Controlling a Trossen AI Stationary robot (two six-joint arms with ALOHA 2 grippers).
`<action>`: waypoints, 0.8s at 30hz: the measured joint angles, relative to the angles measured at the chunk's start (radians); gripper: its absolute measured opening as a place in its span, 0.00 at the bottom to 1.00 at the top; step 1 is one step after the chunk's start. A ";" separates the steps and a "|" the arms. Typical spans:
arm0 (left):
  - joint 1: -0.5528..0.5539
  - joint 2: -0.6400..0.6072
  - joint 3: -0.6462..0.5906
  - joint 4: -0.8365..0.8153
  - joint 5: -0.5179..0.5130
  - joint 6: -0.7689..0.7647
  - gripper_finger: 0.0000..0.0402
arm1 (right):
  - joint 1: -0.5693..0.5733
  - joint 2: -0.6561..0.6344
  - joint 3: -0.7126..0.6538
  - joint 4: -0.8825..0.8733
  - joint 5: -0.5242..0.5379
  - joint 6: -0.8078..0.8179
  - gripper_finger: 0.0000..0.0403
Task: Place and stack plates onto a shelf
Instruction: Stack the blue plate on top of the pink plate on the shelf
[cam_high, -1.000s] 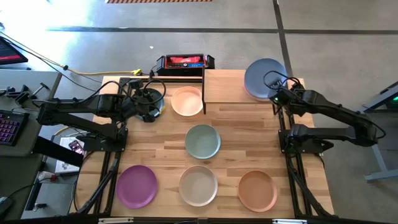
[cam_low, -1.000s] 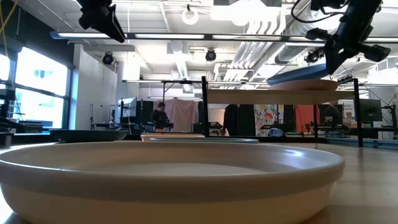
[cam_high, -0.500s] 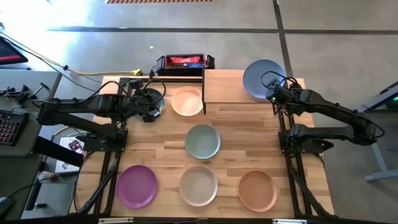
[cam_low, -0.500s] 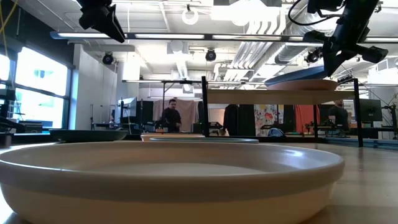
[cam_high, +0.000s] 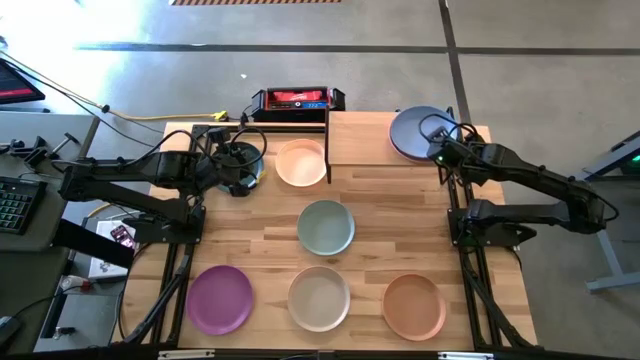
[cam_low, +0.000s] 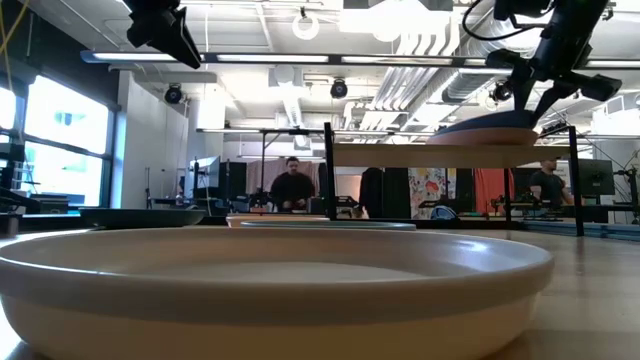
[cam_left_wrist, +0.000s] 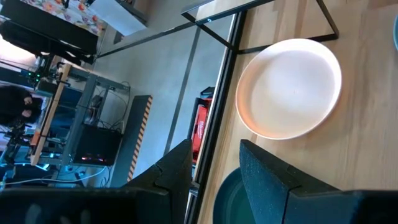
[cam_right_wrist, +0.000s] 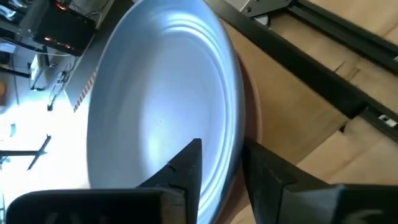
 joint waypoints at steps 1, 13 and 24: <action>0.000 0.000 0.000 0.000 0.000 0.000 0.30 | 0.000 0.000 0.000 0.005 -0.003 -0.002 0.24; 0.000 0.000 0.000 0.000 0.000 0.000 0.30 | 0.011 -0.044 0.000 0.004 -0.095 -0.068 0.25; 0.000 0.000 0.000 0.000 0.000 -0.001 0.30 | 0.012 -0.105 0.000 0.008 -0.167 -0.170 0.25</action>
